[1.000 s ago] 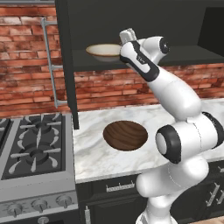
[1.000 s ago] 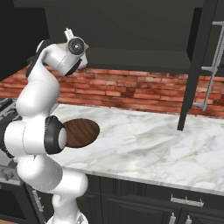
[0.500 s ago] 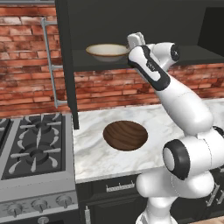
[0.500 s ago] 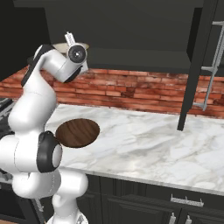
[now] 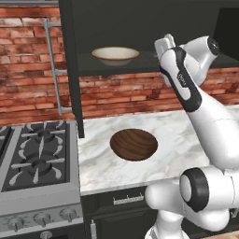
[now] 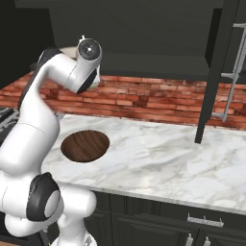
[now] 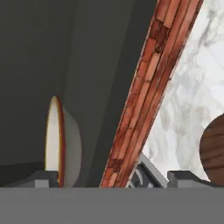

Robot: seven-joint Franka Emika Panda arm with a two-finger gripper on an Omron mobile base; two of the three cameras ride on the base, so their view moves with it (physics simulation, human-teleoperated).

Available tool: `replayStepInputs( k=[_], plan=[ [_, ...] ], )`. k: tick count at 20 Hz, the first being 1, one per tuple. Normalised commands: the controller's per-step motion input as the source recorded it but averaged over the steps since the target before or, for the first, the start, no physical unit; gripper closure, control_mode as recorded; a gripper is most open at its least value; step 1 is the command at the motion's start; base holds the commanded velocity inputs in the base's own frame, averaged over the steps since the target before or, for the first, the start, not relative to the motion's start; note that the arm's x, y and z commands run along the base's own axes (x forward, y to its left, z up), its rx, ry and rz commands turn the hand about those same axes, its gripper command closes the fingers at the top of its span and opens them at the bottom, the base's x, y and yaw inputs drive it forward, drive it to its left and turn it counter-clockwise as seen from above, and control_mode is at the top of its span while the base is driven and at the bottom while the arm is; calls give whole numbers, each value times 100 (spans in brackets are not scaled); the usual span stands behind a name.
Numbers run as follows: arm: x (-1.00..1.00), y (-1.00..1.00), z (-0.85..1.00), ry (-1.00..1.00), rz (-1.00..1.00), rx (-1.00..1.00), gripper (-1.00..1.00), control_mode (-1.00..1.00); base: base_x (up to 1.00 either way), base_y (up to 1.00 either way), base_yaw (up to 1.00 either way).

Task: Open the cabinet. Pick the bowls from the counter and place them in the cabinet. Then close the cabinet.

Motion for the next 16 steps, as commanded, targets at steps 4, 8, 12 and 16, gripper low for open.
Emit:
replayStepInputs(
  k=[4,8,12,16],
  plan=[
    [-88,-44,2,13,0,3,-100,-100,0,0,0],
    [-94,-27,-12,-6,1,0,-100,-100,0,0,0],
    [-78,-24,-24,-4,3,0,-100,-100,0,0,0],
    [-53,-7,-22,-2,5,0,-100,-100,0,0,0]
  ],
)
